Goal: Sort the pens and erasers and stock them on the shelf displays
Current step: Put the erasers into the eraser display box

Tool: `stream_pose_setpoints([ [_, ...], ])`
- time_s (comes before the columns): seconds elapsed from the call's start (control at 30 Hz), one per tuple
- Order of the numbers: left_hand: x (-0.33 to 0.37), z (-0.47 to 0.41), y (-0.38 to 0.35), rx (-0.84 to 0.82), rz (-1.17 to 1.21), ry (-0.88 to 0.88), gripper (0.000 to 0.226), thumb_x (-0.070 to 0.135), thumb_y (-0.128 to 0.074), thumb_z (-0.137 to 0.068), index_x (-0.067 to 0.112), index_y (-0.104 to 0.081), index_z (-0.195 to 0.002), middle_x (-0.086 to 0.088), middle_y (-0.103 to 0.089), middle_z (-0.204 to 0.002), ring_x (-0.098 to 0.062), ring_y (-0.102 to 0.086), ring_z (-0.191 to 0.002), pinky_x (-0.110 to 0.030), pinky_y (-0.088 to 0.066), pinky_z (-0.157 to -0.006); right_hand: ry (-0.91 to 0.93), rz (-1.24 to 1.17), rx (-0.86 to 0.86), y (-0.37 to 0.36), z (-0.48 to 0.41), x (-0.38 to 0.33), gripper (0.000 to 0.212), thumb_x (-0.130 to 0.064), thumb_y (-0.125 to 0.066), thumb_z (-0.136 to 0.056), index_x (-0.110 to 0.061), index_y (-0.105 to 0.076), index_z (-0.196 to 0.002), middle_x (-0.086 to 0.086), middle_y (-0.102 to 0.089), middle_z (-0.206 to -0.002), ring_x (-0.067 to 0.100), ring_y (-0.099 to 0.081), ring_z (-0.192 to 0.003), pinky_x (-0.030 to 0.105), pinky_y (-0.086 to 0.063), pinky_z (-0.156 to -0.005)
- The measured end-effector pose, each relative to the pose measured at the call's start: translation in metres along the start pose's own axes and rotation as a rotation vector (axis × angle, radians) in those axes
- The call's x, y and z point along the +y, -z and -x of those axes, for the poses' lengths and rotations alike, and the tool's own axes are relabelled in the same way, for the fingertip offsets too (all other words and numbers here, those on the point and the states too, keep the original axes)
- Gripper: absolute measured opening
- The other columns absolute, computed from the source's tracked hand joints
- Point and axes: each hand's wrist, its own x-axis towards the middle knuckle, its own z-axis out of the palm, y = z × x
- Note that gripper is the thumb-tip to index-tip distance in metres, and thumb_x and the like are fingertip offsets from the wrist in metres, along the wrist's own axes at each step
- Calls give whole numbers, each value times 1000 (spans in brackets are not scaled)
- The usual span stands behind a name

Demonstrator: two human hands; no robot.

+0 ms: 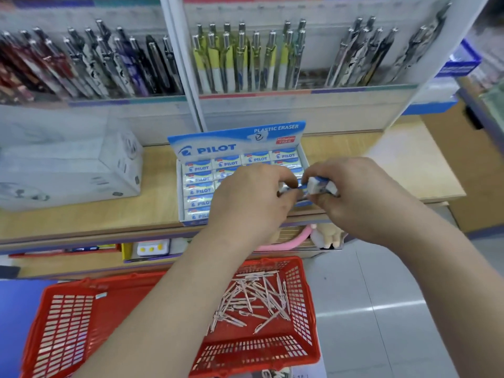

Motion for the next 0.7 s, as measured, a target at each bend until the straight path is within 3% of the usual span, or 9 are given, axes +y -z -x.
stream_pose_setpoints([
  [0.07,-1,-4,1,-30,10,2,18,48,-60,-83,38,-68,-95,11,-64,-84,-14,-58,-83,-29,-47,-68,22,11,-30,0,-2,-1,17,-11,-58,-84,-19,-67,-95,2,-66,-89,23,-55,-85,37,-43,-72],
  [0.2,-2,-6,3,-47,27,22,18,51,-62,-80,38,-67,-91,12,-64,-84,-11,-57,-82,-28,-45,-67,39,-21,-51,-1,-1,2,22,-10,-57,-85,-21,-69,-99,-2,-65,-87,18,-52,-81,30,-39,-67],
  [0.3,-1,-7,1,-19,17,29,17,53,-63,-79,38,-67,-86,11,-61,-80,-12,-58,-81,-27,-44,-65,12,-155,-51,0,0,6,15,-14,-58,-88,-18,-70,-96,-2,-66,-81,14,-52,-72,26,-40,-62],
  [0.43,0,-9,-1,-1,4,50,17,53,-65,-77,37,-65,-80,10,-59,-76,-13,-57,-75,-27,-41,-62,-128,-389,64,-9,-1,10,7,-21,-59,-90,-22,-65,-86,-8,-62,-71,7,-54,-65,19,-38,-54],
  [0.5,0,-10,-2,5,2,59,15,51,-65,-77,35,-65,-77,11,-59,-74,-12,-54,-68,-26,-37,-59,-198,-470,64,-16,-1,10,6,-16,-61,-87,-21,-62,-84,-10,-60,-65,5,-51,-57,18,-37,-50],
  [0.6,0,-11,-3,16,-1,75,11,45,-65,-78,35,-64,-73,12,-58,-73,-7,-51,-61,-25,-34,-55,-373,-756,66,-20,-3,11,17,-5,-66,-79,-18,-55,-78,-14,-52,-50,2,-42,-41,13,-32,-39],
  [0.7,-1,-8,-2,24,19,74,8,38,-65,-79,34,-65,-73,12,-62,-75,-9,-56,-69,-25,-38,-56,-540,-872,21,-19,-8,12,28,-5,-73,-72,-21,-51,-78,-9,-52,-57,0,-40,-35,13,-29,-36],
])
